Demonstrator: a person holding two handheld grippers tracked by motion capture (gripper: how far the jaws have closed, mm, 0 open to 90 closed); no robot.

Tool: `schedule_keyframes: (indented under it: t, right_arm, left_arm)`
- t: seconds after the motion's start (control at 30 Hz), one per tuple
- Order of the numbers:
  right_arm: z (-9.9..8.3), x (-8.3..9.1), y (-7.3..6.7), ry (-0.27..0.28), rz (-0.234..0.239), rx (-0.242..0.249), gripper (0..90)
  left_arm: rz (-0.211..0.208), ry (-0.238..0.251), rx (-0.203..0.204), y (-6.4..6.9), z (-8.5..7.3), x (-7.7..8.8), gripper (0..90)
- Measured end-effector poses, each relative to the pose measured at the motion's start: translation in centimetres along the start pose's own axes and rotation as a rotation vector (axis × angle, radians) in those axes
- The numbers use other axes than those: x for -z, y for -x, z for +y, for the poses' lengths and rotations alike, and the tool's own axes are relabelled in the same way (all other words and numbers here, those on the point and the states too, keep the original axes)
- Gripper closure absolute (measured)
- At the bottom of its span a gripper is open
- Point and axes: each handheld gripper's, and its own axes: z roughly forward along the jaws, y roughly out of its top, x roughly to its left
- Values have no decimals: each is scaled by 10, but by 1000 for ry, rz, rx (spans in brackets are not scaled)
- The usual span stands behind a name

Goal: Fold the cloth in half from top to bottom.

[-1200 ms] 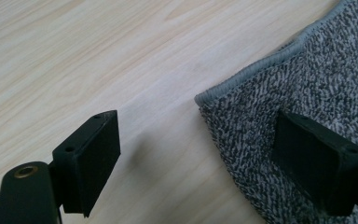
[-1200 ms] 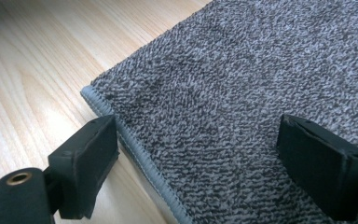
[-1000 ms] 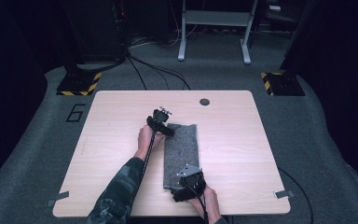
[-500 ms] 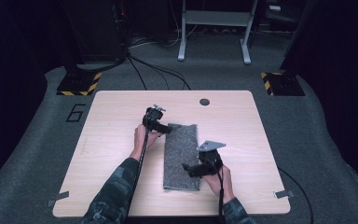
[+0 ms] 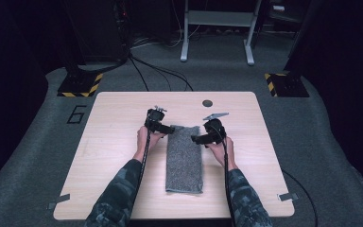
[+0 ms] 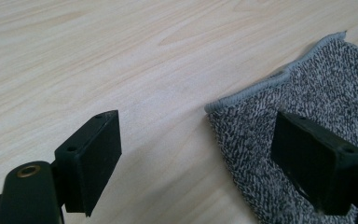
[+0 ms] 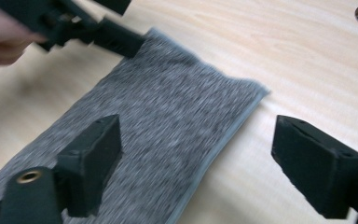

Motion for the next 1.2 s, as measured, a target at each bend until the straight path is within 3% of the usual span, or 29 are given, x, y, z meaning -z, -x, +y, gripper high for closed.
schedule_keyframes:
  t: [0.27,0.33,0.5,0.57,0.77,0.9,0.93,1.2]
  right_arm:
    - [15,-28,19,-56,-33,-31,330]
    - [17,-32,21,-58,-46,-39,344]
    - [22,-41,30,-61,-59,-66,475]
    - [23,-47,31,-75,-69,-48,530]
    - [22,-56,26,-106,-61,-48,555]
    - [22,-62,20,-123,-79,-26,596]
    - [21,-65,17,-137,-98,-2,606]
    - [21,-65,16,-137,-101,3,704]
  left_arm:
    - [-28,1,16,-2,-1,-9,260]
    - [-31,0,20,-2,-1,-9,275]
    - [-32,-10,14,1,-1,-12,375]
    - [-29,-19,4,2,0,-13,426]
    - [-34,-24,-23,5,0,-12,551]
    - [-42,-32,-43,8,0,-12,608]
    - [-39,-32,-49,9,0,-12,643]
    - [-52,-27,-59,13,0,-13,758]
